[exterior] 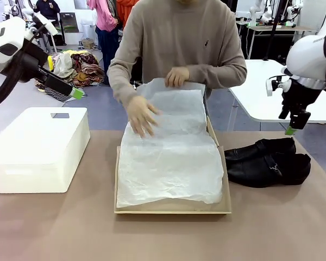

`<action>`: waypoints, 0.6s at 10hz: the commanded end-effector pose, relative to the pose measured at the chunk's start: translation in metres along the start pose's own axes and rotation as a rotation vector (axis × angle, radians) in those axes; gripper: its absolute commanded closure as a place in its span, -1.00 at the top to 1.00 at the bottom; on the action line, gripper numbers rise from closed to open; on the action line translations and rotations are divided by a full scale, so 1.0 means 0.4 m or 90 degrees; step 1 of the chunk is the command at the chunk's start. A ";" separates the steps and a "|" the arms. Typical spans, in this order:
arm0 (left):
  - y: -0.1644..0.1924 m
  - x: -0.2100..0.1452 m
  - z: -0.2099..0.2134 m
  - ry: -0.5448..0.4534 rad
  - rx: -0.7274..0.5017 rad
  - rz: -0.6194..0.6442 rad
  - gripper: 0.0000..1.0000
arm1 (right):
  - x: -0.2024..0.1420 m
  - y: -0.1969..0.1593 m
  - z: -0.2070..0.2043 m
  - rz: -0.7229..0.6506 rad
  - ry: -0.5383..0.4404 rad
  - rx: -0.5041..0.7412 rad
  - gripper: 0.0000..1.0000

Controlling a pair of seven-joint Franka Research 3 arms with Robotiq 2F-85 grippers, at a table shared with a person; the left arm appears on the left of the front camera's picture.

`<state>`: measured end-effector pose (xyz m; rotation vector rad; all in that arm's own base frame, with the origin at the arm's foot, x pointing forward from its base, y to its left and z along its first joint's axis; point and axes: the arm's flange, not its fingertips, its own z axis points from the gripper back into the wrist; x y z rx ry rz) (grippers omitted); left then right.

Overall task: Pack the shoes into the box.
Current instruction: Place one shoe of the Shoes into the Shoes Box.

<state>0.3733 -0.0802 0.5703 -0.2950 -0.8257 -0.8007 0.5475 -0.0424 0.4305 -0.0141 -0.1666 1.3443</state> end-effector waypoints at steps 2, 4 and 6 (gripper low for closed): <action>0.000 -0.005 -0.003 -0.006 -0.007 -0.001 1.00 | 0.000 -0.037 -0.046 -0.013 -0.009 -0.004 1.00; 0.000 -0.005 -0.003 -0.006 -0.007 -0.001 1.00 | -0.007 -0.052 -0.079 -0.005 -0.009 -0.005 1.00; 0.000 -0.005 -0.003 -0.006 -0.007 -0.001 1.00 | -0.006 -0.066 -0.093 -0.008 -0.011 0.000 1.00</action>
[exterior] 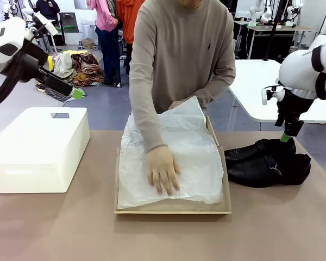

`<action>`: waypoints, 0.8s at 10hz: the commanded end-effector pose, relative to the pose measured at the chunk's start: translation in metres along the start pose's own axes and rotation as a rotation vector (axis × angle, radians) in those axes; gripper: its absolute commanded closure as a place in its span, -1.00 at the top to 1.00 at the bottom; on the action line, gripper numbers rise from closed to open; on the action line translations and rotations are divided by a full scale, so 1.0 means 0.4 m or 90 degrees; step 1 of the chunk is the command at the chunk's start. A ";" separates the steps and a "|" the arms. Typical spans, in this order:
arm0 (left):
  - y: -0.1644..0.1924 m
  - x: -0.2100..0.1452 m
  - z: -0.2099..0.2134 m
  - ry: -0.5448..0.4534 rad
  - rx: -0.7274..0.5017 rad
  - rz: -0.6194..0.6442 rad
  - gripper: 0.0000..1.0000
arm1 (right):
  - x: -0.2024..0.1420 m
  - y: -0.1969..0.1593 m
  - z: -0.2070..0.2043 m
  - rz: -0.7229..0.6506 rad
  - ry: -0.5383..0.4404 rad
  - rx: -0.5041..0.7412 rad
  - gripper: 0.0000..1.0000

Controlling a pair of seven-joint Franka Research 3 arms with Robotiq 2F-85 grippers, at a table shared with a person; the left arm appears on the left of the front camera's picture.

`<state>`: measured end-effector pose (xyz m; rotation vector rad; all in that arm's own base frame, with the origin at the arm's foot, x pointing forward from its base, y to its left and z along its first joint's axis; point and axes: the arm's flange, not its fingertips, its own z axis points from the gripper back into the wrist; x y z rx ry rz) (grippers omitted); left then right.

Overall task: Pack the shoes into the box.
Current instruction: Place one shoe of the Shoes into the Shoes Box.

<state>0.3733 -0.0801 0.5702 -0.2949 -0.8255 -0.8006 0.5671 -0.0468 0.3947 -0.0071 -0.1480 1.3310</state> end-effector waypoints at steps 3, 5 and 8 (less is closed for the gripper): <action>0.000 -0.005 -0.002 -0.006 -0.007 -0.001 1.00 | 0.004 -0.034 -0.024 0.004 -0.018 -0.007 1.00; 0.000 -0.005 -0.002 -0.006 -0.007 -0.001 1.00 | 0.002 -0.040 -0.041 0.010 -0.021 -0.004 1.00; 0.000 -0.005 -0.002 -0.006 -0.007 -0.001 1.00 | 0.003 -0.047 -0.073 0.051 -0.030 0.009 1.00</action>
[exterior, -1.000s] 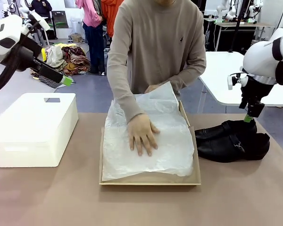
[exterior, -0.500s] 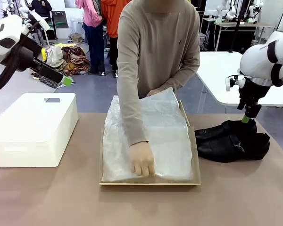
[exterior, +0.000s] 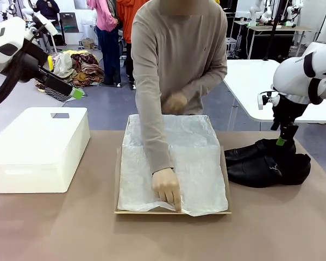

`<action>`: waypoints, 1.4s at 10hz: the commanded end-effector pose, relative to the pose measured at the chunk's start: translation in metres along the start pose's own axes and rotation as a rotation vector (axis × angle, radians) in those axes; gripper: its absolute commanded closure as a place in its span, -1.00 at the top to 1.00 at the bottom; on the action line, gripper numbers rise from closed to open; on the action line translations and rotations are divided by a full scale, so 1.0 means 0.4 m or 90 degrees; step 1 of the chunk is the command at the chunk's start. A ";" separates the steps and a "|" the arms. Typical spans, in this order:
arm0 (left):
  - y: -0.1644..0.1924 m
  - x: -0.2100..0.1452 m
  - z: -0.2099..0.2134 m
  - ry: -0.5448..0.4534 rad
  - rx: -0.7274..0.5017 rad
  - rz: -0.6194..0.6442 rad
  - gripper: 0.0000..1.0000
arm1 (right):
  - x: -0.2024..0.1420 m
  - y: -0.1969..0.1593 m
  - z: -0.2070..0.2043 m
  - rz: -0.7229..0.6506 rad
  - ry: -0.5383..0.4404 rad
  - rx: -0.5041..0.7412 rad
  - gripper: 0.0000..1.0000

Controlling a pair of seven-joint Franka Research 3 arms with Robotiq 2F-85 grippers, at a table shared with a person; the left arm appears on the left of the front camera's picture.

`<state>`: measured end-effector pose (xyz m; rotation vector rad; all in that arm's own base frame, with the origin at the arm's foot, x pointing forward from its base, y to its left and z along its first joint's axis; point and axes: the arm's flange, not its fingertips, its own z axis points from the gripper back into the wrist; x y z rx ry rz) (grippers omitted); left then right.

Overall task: Pack the shoes into the box.
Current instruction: Place one shoe of the Shoes into the Shoes Box.

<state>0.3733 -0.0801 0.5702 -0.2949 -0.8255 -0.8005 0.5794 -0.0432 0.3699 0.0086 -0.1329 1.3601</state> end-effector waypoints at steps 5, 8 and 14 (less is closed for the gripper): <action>0.000 -0.005 -0.002 -0.006 -0.007 -0.001 1.00 | -0.010 -0.036 -0.041 0.065 -0.007 0.016 1.00; 0.000 -0.005 -0.002 -0.006 -0.007 -0.001 1.00 | -0.013 -0.041 -0.047 0.078 -0.006 0.040 1.00; 0.000 -0.005 -0.002 -0.006 -0.007 -0.001 1.00 | -0.019 -0.045 -0.054 0.070 0.000 0.062 -0.02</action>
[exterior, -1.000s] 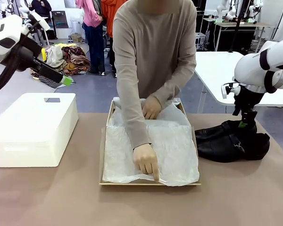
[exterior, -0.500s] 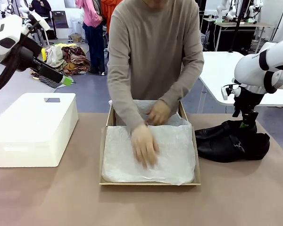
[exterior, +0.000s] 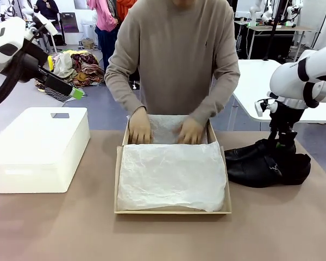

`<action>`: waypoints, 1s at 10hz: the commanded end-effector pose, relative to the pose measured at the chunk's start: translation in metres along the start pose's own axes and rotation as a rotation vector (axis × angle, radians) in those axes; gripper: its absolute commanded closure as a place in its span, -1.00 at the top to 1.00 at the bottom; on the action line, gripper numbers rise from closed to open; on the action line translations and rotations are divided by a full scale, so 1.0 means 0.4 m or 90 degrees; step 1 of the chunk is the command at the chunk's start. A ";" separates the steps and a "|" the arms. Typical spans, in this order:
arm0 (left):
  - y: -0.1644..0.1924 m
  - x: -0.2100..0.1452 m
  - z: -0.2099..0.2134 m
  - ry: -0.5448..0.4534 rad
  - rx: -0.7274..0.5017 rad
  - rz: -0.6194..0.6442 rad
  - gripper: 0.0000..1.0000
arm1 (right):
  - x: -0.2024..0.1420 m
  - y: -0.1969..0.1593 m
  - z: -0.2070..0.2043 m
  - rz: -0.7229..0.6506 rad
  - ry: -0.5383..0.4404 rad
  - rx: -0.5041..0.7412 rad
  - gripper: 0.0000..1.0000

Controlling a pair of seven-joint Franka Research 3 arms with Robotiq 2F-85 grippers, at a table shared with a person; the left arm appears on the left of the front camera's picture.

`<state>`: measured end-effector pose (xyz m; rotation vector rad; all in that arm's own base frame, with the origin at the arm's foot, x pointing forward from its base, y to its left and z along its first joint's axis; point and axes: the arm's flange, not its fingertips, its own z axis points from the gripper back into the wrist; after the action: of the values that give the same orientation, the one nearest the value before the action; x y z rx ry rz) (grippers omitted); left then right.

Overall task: Pack the shoes into the box.
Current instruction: Place one shoe of the Shoes into the Shoes Box.

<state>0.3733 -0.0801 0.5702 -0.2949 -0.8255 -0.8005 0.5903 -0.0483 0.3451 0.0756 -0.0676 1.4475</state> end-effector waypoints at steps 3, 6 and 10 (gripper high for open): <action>0.000 -0.005 -0.002 -0.007 -0.007 -0.001 1.00 | -0.009 -0.015 0.012 0.016 -0.005 0.013 -1.00; 0.000 -0.005 -0.002 -0.007 -0.007 -0.001 1.00 | -0.010 -0.009 0.017 0.020 -0.009 0.016 -1.00; 0.000 -0.005 -0.002 -0.007 -0.007 -0.001 1.00 | -0.016 -0.013 0.026 0.013 -0.025 0.011 -1.00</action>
<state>0.3733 -0.0801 0.5702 -0.2950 -0.8255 -0.8005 0.5901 -0.0516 0.3467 0.0904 -0.0617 1.4411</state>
